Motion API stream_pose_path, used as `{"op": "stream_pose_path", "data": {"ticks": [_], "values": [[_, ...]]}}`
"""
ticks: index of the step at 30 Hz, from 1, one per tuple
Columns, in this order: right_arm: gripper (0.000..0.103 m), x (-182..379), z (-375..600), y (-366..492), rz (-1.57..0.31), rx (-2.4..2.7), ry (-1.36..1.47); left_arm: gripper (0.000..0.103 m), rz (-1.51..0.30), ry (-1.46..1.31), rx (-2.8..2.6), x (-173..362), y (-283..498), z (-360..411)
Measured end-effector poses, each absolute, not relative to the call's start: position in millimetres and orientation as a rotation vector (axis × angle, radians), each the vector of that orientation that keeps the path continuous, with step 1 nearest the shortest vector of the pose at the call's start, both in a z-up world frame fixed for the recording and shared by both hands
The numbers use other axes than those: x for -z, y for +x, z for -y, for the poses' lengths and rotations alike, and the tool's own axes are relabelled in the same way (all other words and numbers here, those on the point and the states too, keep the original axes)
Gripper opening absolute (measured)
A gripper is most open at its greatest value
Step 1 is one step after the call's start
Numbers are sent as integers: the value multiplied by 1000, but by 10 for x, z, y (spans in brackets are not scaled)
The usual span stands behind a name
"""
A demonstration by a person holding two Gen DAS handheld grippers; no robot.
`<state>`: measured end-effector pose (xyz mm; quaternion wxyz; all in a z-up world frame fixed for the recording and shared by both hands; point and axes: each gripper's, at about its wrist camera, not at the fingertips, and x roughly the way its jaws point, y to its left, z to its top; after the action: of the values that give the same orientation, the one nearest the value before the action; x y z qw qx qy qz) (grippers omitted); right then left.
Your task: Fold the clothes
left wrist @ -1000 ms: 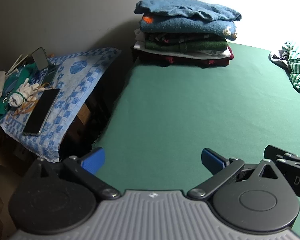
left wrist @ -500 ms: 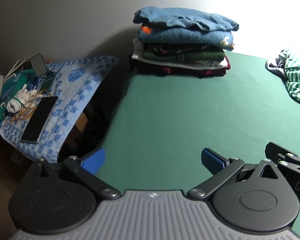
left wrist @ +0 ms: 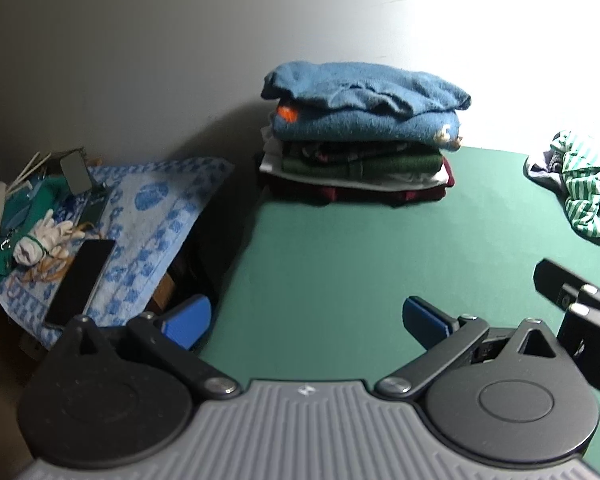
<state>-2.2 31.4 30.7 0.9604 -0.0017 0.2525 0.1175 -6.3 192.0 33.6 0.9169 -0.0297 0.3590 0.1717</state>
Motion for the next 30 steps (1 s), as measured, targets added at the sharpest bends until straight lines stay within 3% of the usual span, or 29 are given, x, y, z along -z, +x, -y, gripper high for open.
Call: {"op": "stream_pose_path", "data": {"ticks": [7, 30], "values": [[88, -478, -295, -63, -414, -232, -33, 103, -707, -65, -336, -503, -13, -1904], [88, -492, -256, -4, -450, -247, -1, 103, -719, -62, -357, -498, 28, -1874]]}}
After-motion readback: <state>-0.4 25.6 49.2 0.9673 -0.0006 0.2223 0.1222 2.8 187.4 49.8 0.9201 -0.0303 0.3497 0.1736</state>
